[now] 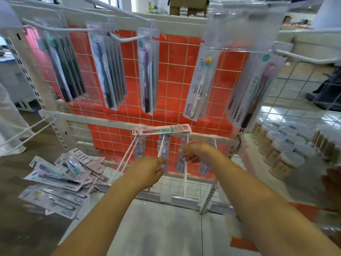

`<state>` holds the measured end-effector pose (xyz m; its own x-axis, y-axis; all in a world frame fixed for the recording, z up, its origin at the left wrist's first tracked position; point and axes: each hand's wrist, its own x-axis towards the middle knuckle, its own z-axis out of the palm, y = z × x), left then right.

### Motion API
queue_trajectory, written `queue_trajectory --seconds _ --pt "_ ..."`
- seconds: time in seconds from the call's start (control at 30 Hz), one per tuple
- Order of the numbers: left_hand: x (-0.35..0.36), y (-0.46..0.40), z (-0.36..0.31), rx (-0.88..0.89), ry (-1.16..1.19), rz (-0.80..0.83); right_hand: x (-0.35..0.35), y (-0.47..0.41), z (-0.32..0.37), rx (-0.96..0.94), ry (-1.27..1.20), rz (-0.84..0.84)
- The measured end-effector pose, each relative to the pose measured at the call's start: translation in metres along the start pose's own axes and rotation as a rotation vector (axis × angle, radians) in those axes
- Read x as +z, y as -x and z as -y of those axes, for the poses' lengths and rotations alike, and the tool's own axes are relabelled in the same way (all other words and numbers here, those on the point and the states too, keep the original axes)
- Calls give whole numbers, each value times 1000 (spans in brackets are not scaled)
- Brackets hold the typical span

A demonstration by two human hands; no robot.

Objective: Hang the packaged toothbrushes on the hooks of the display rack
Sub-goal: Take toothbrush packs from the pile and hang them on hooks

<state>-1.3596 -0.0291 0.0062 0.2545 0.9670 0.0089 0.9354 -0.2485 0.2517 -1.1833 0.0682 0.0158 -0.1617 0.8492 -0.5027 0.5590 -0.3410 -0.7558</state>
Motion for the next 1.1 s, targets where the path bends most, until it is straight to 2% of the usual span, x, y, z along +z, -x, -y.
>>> queue_trajectory --seconds 0.17,0.33,0.5,0.73,0.87,0.93,1.1 --pt "-9 -4 21 -41 -27 -31 22 -18 9 -197 57 -158" --pt "-16 -15 47 -118 -52 10 44 -38 32 -368 369 -257" --pt "-20 -21 67 -155 -70 -27 56 -51 47 -481 525 -305" --pt "-19 -30 86 -146 -23 -22 57 -73 48 -500 548 -387" --pt "-12 -29 89 -161 37 -43 56 -86 52 -561 757 -464" --pt "-4 -24 88 -169 78 -26 56 -91 55 -506 902 -419" --pt "11 -11 90 -179 123 11 54 -109 54 -326 1084 -237"
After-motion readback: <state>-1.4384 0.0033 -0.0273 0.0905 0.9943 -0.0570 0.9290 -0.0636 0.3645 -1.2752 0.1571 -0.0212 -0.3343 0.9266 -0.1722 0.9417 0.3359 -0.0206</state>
